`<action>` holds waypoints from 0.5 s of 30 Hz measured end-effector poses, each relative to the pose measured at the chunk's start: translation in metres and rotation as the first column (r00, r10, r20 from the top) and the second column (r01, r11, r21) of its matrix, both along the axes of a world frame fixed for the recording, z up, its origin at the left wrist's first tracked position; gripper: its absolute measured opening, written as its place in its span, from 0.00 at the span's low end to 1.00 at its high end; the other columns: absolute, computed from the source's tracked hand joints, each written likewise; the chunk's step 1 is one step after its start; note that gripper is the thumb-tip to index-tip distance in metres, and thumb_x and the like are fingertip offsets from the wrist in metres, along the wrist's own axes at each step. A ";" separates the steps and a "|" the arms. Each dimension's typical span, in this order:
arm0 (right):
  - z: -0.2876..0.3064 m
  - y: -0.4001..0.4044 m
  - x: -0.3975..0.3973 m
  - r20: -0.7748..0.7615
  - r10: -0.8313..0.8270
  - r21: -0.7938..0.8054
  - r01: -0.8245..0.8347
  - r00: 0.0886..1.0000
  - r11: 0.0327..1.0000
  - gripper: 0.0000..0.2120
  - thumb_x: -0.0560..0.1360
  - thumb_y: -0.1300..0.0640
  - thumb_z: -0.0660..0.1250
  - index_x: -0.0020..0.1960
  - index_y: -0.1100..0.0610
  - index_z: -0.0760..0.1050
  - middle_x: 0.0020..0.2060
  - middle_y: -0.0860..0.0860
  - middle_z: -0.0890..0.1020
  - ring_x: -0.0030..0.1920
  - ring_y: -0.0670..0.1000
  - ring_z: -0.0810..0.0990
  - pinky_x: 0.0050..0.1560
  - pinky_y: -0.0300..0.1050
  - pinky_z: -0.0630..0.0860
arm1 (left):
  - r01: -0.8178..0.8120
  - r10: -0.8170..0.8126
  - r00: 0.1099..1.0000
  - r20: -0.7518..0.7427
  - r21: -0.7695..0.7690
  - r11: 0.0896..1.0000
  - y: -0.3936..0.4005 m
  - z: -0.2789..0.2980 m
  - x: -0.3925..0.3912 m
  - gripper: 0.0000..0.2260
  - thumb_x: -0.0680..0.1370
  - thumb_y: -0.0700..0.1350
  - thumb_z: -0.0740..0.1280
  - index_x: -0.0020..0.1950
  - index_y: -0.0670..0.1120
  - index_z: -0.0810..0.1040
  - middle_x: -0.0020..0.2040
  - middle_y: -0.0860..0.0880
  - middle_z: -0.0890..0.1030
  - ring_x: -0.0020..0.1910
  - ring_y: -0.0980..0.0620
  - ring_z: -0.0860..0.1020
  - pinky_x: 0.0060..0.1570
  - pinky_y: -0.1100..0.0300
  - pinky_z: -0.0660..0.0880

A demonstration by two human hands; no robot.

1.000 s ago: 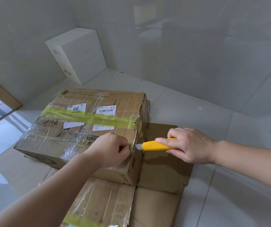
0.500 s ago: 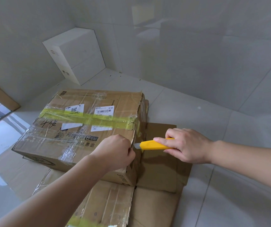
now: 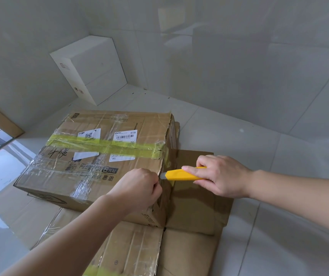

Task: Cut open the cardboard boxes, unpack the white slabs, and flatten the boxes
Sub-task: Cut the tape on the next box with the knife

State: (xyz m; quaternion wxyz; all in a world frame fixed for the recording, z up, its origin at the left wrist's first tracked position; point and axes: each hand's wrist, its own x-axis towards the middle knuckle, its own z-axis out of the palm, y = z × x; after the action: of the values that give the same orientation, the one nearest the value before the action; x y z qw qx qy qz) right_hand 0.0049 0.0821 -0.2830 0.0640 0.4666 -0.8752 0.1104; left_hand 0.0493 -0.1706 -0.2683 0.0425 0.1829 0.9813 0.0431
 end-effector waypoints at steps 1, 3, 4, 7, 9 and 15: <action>0.000 -0.003 0.000 -0.004 -0.013 0.006 0.014 1.000 1.000 0.22 0.75 0.52 0.70 0.67 0.53 0.74 0.41 0.56 0.77 0.36 0.56 0.77 0.31 0.48 0.75 | 0.000 0.000 1.000 -0.001 0.004 1.000 0.000 0.000 0.000 0.17 0.75 0.45 0.59 0.28 0.47 0.59 0.26 0.51 0.64 0.24 0.54 0.61 0.25 0.64 0.56; 0.001 -0.007 0.001 -0.030 -0.024 0.017 0.025 0.999 1.000 0.22 0.74 0.52 0.71 0.66 0.53 0.76 0.40 0.56 0.77 0.35 0.55 0.77 0.30 0.47 0.75 | 0.000 0.000 1.000 -0.002 0.012 1.000 -0.001 -0.001 0.000 0.17 0.75 0.45 0.59 0.27 0.48 0.59 0.26 0.52 0.64 0.24 0.54 0.61 0.25 0.64 0.56; 0.000 -0.006 0.000 -0.040 -0.028 0.024 0.029 0.999 0.999 0.22 0.73 0.52 0.72 0.66 0.53 0.76 0.39 0.55 0.77 0.34 0.55 0.77 0.29 0.46 0.74 | -0.001 0.001 1.000 -0.002 0.014 1.000 -0.001 -0.001 0.000 0.17 0.75 0.45 0.60 0.27 0.48 0.59 0.25 0.52 0.64 0.24 0.54 0.61 0.25 0.64 0.56; -0.004 0.000 -0.004 -0.045 -0.128 0.005 0.128 0.991 0.992 0.22 0.75 0.49 0.68 0.68 0.51 0.73 0.43 0.54 0.77 0.37 0.55 0.78 0.31 0.43 0.70 | 0.006 -0.006 1.000 -0.004 0.023 1.000 -0.001 -0.002 0.001 0.17 0.75 0.45 0.59 0.27 0.48 0.58 0.25 0.52 0.63 0.23 0.54 0.61 0.25 0.63 0.56; -0.004 -0.003 -0.009 0.004 -0.207 0.029 0.207 0.978 0.978 0.23 0.79 0.45 0.60 0.73 0.45 0.65 0.49 0.53 0.75 0.45 0.55 0.77 0.38 0.43 0.65 | 0.011 -0.011 1.000 -0.005 0.016 1.000 -0.001 -0.004 0.001 0.17 0.75 0.46 0.59 0.27 0.48 0.59 0.25 0.52 0.63 0.24 0.53 0.62 0.25 0.63 0.57; -0.008 -0.019 -0.023 -0.029 -0.225 0.129 0.227 0.974 0.965 0.24 0.80 0.42 0.54 0.76 0.41 0.57 0.54 0.50 0.72 0.52 0.52 0.74 0.41 0.42 0.62 | 0.021 -0.021 1.000 -0.002 -0.019 1.000 -0.001 -0.003 -0.001 0.16 0.75 0.47 0.58 0.28 0.48 0.59 0.26 0.52 0.64 0.27 0.51 0.64 0.28 0.61 0.58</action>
State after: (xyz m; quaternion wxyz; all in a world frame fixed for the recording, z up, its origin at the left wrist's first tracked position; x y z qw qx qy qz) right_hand -0.0180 0.0633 -0.2914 0.0516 0.3679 -0.9275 0.0413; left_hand 0.0487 -0.1717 -0.2715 0.0439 0.1930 0.9797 0.0331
